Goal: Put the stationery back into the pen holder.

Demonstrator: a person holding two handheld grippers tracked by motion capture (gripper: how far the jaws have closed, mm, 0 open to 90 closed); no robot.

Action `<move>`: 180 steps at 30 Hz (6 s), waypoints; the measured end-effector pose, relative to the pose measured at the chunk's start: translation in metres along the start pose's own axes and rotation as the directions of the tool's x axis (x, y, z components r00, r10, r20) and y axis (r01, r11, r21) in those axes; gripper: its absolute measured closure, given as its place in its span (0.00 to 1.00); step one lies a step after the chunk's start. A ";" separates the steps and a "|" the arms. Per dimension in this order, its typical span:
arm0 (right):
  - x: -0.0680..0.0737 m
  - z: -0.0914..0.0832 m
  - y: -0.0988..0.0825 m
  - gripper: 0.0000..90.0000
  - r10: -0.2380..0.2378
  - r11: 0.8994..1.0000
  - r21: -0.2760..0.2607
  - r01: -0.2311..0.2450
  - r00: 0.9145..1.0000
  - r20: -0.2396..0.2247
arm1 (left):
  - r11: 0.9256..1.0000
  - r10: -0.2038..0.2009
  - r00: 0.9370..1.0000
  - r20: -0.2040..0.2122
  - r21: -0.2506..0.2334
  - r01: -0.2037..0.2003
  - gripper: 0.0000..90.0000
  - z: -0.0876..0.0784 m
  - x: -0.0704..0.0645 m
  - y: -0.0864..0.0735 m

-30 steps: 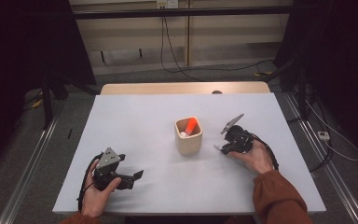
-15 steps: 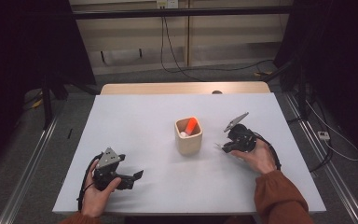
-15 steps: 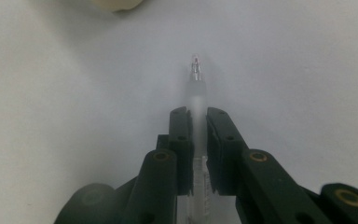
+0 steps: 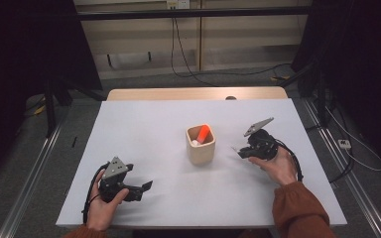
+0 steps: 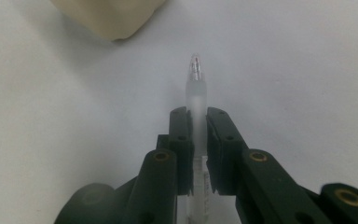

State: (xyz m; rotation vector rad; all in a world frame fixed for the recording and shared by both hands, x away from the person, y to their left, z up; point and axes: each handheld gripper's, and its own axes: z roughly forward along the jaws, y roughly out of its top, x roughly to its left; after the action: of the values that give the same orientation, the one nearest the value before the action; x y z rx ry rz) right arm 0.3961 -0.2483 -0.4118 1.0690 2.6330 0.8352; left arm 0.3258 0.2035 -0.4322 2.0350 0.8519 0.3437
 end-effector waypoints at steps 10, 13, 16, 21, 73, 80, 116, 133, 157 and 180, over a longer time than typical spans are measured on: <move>0.002 -0.006 0.000 0.91 0.049 0.994 -0.099 -0.055 0.997 -0.055 | 1.000 0.000 1.000 -0.005 0.002 0.000 0.08 -0.001 0.001 0.000; 0.001 -0.008 -0.001 0.91 0.057 0.990 -0.124 -0.066 0.996 -0.069 | 1.000 -0.006 1.000 -0.002 -0.002 0.006 0.08 -0.001 0.001 -0.001; 0.001 -0.009 -0.003 0.91 0.063 0.984 -0.158 -0.076 0.994 -0.086 | 1.000 -0.014 1.000 -0.009 0.001 0.014 0.07 -0.003 0.001 -0.001; 0.004 -0.013 -0.004 0.91 0.065 0.975 -0.205 -0.086 0.992 -0.105 | 1.000 -0.009 1.000 -0.012 0.000 0.009 0.07 -0.003 0.001 -0.001; 0.028 -0.048 0.012 0.91 -0.013 0.827 -0.562 -0.012 0.999 -0.040 | 1.000 -0.005 1.000 0.001 0.009 0.005 0.07 0.001 0.001 0.000; 0.030 -0.053 0.020 0.91 -0.004 0.802 -0.596 -0.017 0.999 -0.035 | 1.000 0.001 1.000 0.002 -0.004 -0.001 0.07 0.002 0.001 0.002; 0.032 -0.052 0.084 0.91 -0.037 0.748 -0.664 -0.008 0.998 -0.054 | 1.000 0.002 1.000 -0.002 -0.002 -0.002 0.07 0.001 0.001 0.001; 0.040 -0.037 0.107 0.91 -0.035 0.736 -0.677 -0.002 0.999 -0.041 | 1.000 -0.001 1.000 0.000 -0.005 0.001 0.07 0.001 0.002 0.001; 0.045 -0.013 0.125 0.91 -0.019 0.727 -0.686 -0.019 0.999 -0.048 | 1.000 -0.005 1.000 0.003 -0.006 0.005 0.07 0.000 0.002 0.001; 0.045 0.005 0.101 0.90 -0.006 0.748 -0.662 -0.038 0.998 -0.065 | 1.000 -0.004 1.000 0.001 0.003 0.004 0.07 0.000 0.002 0.000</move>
State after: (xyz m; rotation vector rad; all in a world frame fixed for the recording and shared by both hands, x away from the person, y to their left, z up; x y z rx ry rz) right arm 0.4239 -0.1562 -0.3575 0.8556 2.0543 1.6619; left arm 0.3277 0.2047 -0.4323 2.0361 0.8563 0.3385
